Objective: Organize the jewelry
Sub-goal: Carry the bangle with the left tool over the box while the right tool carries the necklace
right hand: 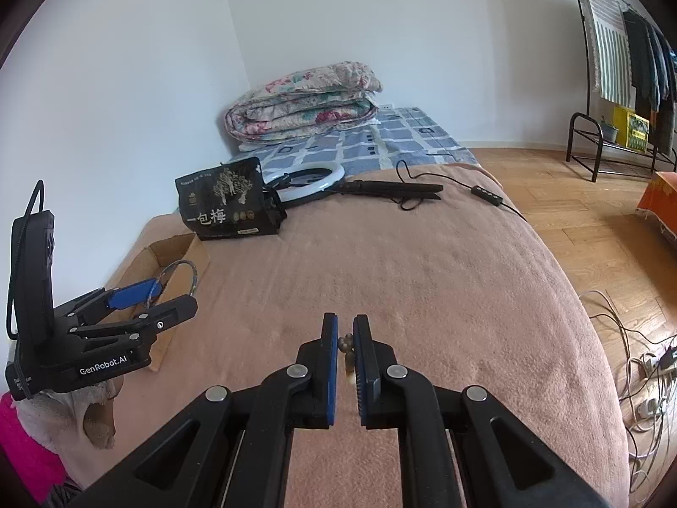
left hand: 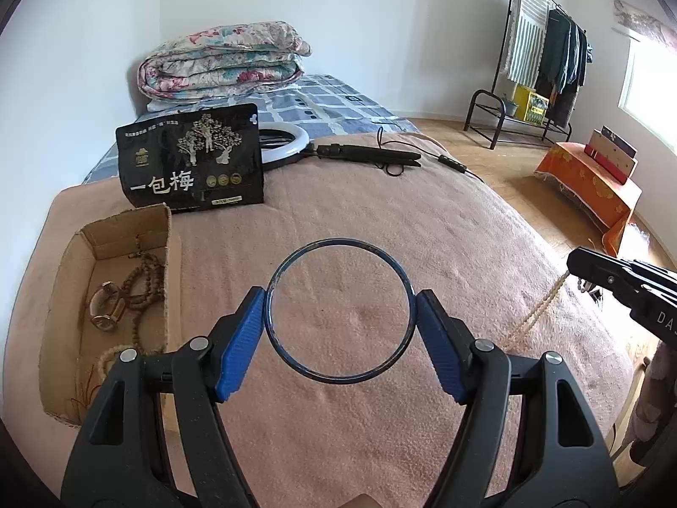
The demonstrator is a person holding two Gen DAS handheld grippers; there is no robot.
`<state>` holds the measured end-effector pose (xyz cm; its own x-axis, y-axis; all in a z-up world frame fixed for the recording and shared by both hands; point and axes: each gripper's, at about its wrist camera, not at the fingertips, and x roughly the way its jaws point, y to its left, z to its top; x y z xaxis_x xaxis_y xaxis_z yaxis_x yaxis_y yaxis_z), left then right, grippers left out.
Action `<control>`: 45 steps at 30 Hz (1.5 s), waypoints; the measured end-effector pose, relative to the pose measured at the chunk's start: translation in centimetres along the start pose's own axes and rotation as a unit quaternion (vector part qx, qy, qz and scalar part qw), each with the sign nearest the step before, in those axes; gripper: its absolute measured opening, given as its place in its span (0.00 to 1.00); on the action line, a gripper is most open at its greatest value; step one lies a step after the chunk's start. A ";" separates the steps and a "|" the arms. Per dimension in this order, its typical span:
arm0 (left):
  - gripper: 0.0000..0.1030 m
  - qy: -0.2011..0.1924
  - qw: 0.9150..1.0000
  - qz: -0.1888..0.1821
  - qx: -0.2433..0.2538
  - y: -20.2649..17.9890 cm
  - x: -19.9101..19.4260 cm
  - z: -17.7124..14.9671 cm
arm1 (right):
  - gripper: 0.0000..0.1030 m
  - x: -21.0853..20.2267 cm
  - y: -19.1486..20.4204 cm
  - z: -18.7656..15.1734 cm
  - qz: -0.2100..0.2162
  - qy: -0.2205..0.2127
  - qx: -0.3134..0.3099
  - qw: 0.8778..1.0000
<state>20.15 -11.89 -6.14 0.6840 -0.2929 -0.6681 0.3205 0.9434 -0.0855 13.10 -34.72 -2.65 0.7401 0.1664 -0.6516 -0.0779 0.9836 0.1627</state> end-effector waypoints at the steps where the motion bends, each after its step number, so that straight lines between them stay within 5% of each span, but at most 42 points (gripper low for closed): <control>1: 0.71 -0.003 1.000 0.001 -0.004 0.5 -0.5 0.1 | 0.05 -0.1 0.5 0.3 0.003 -0.003 -0.004 1.000; 12: 0.71 -0.035 0.998 0.037 -0.032 6.9 -4.6 1.1 | 0.05 0.3 6.3 3.4 0.047 -0.023 -0.031 0.998; 26: 0.71 -0.024 0.991 0.088 -0.099 16.3 -6.0 -0.6 | 0.05 2.4 14.6 6.1 0.114 -0.035 -0.064 0.991; 45: 0.71 0.007 0.988 0.109 -0.110 21.2 -6.1 -3.8 | 0.05 6.6 23.9 7.5 0.180 -0.029 -0.091 0.979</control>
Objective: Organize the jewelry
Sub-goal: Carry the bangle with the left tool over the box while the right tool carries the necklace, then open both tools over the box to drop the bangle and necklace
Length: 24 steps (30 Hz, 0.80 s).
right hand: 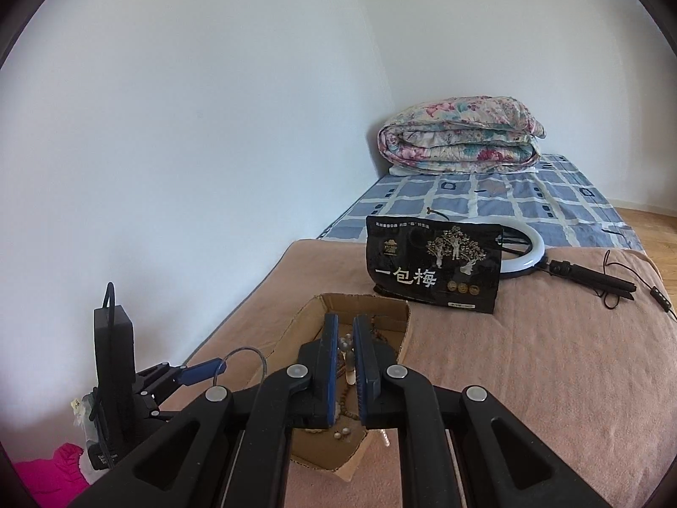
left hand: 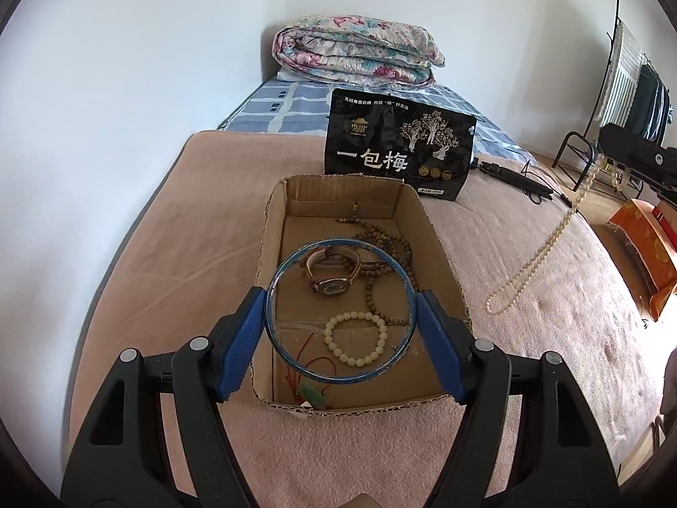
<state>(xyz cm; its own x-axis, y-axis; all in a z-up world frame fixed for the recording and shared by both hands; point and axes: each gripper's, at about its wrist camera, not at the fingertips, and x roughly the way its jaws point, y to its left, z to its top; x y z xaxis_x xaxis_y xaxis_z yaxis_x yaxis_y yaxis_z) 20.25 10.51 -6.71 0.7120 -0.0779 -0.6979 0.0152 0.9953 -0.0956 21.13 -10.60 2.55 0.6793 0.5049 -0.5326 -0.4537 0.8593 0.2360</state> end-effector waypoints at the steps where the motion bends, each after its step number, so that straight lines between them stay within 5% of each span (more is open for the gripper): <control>1: 0.71 0.002 1.000 0.000 0.000 0.1 0.1 -0.1 | 0.05 0.3 0.1 0.1 0.003 0.001 0.002 1.000; 24: 0.71 0.016 1.000 -0.003 0.003 0.5 1.3 -0.7 | 0.05 8.4 -0.5 -1.9 0.005 0.074 0.014 0.997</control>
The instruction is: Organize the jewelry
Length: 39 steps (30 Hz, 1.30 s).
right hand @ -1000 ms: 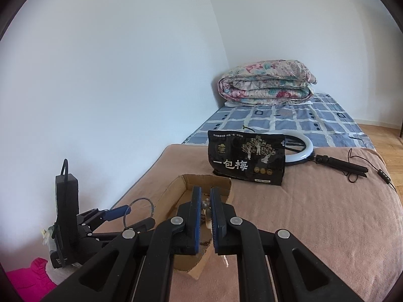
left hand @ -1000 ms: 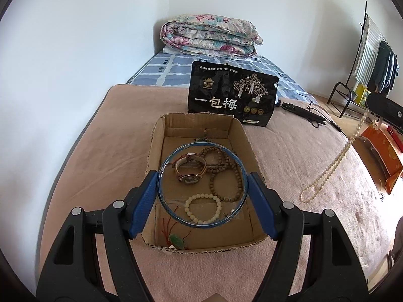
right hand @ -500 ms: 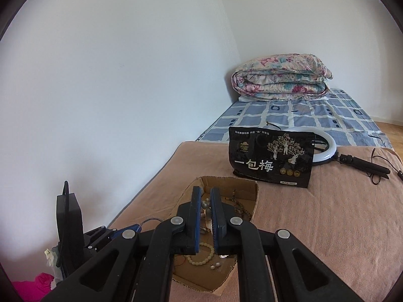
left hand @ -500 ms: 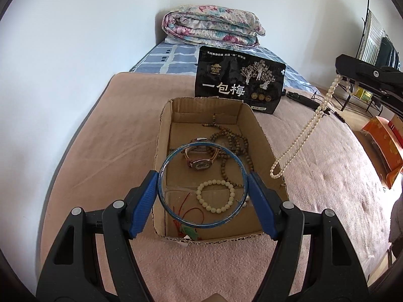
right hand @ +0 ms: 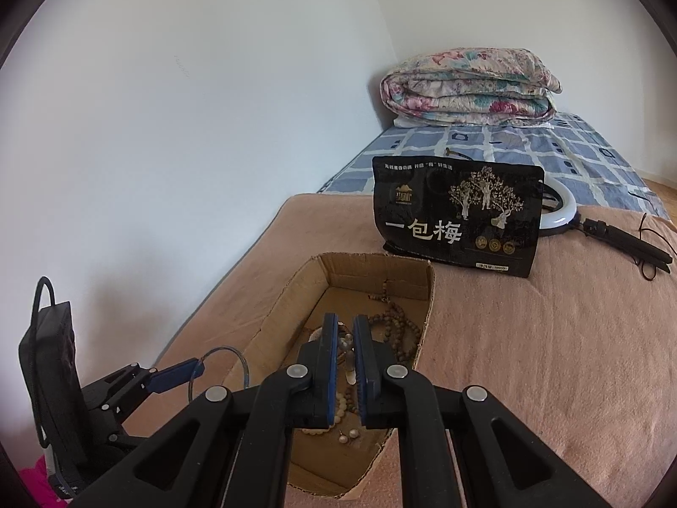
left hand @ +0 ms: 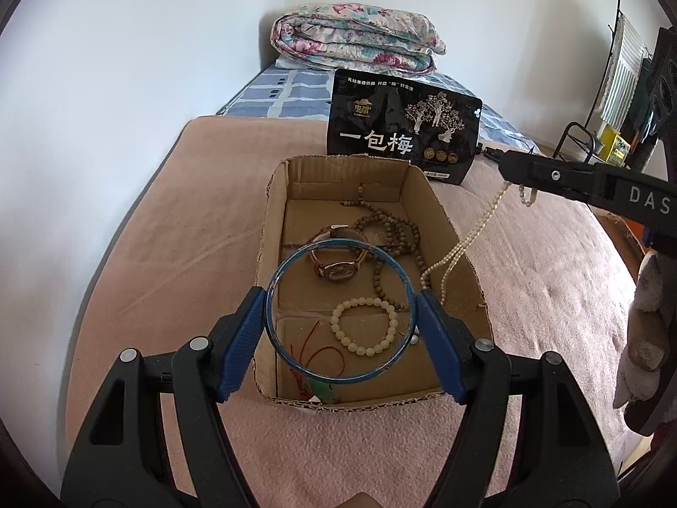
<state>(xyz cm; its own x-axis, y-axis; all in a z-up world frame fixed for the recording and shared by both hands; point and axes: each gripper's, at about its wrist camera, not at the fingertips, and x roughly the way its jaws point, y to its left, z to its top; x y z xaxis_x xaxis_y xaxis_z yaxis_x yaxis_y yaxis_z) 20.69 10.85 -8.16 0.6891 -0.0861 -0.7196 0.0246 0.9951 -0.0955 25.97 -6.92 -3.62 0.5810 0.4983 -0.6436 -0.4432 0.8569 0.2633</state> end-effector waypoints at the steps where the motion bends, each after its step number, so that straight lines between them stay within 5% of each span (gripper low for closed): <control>1: 0.71 0.000 1.000 0.000 0.000 0.0 0.0 0.0 | 0.05 0.2 -0.1 -0.1 -0.002 0.003 0.000 1.000; 4: 0.71 -0.001 1.000 -0.001 0.001 -0.1 -0.1 0.0 | 0.08 0.5 -0.3 -0.3 -0.002 0.009 0.006 1.000; 8: 0.71 0.000 1.000 -0.001 -0.004 0.0 -0.2 0.0 | 0.36 0.3 -0.5 -0.3 -0.014 0.006 0.009 1.000; 10: 0.72 -0.002 1.000 -0.001 -0.007 0.0 -0.4 0.0 | 0.41 0.1 -0.4 -0.2 -0.020 0.006 0.008 1.000; 14: 0.72 -0.006 1.000 0.000 -0.014 0.0 -0.9 0.1 | 0.74 -0.4 -0.1 -0.3 -0.043 0.001 0.000 0.999; 23: 0.77 -0.016 1.000 -0.001 -0.025 0.0 -1.8 0.3 | 0.87 -1.8 0.2 -0.2 -0.068 -0.013 -0.011 0.998; 39: 0.77 -0.042 0.999 0.012 -0.013 -0.9 -4.3 0.1 | 0.89 -4.7 -0.1 -0.5 -0.086 -0.028 -0.010 0.996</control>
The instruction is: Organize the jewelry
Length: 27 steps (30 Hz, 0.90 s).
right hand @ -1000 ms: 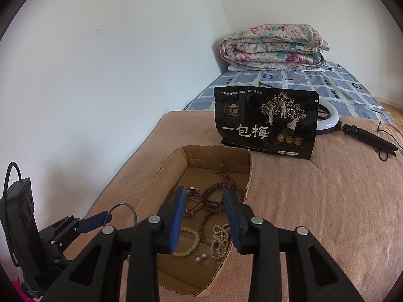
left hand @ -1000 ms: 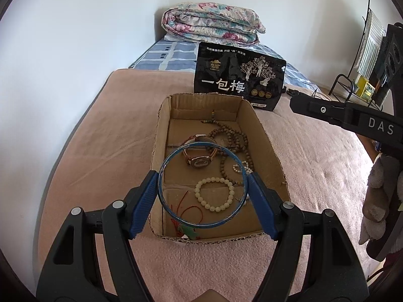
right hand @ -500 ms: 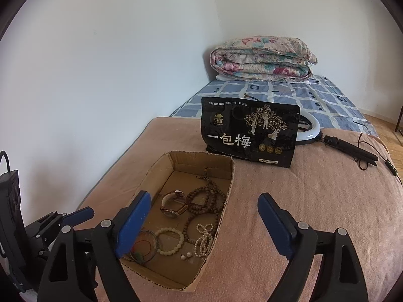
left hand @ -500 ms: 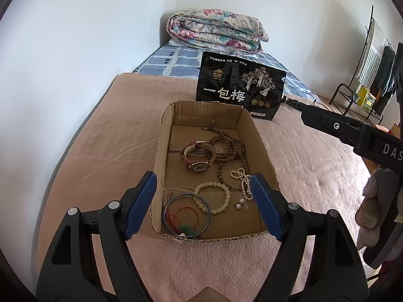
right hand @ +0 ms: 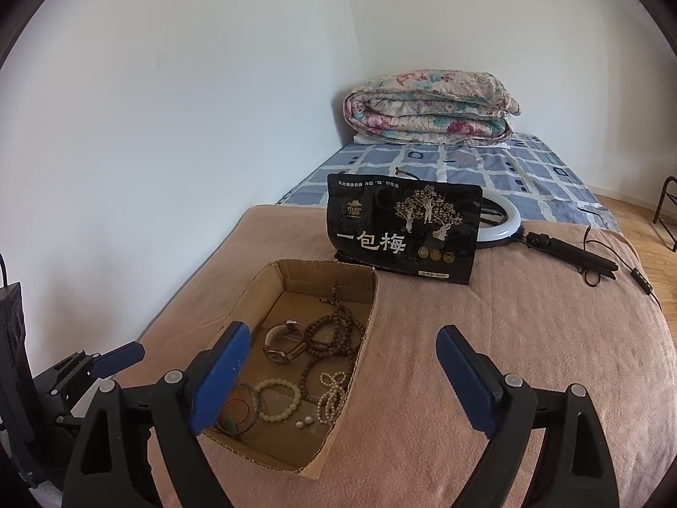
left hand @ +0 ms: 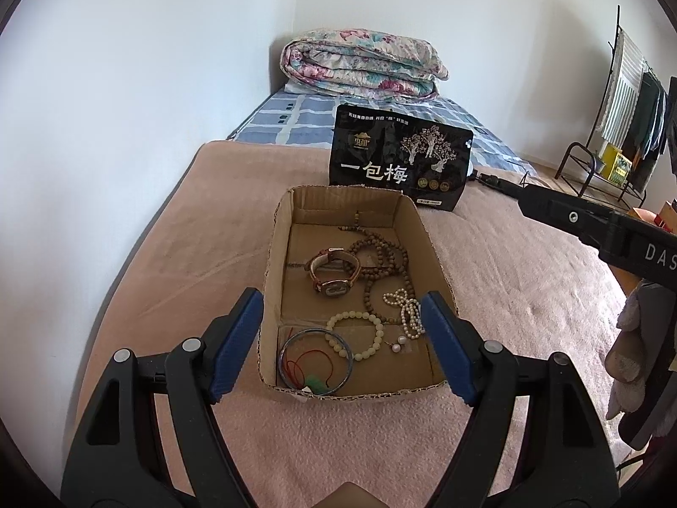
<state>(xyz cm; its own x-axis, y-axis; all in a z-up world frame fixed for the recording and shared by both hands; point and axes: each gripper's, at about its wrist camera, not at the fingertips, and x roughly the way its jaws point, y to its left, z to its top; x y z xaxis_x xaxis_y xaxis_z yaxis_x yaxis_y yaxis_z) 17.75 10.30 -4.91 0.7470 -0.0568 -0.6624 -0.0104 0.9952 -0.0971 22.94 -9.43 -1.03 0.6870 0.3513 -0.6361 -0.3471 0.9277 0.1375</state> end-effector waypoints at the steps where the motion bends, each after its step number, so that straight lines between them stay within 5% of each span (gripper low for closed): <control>1: 0.77 -0.003 1.000 0.001 0.000 0.0 -0.3 0.0 | 0.92 -0.4 -0.1 0.0 -0.003 -0.003 0.000 1.000; 18: 0.78 -0.049 0.999 0.015 0.000 -2.2 -7.1 -0.7 | 1.00 -7.7 -2.5 -1.7 -0.044 -0.041 -0.013 0.998; 27: 0.96 -0.079 0.996 0.024 0.023 -3.9 -9.7 -1.7 | 1.00 -10.4 -3.5 -3.7 -0.061 -0.048 -0.022 0.997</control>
<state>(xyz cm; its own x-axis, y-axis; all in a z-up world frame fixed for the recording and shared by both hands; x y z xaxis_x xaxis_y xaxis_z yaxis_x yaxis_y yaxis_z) 9.47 6.80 0.63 0.8414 0.0014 -0.5404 -0.0214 0.9993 -0.0307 14.68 -16.84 2.30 0.7834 0.2491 -0.5694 -0.2835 0.9585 0.0294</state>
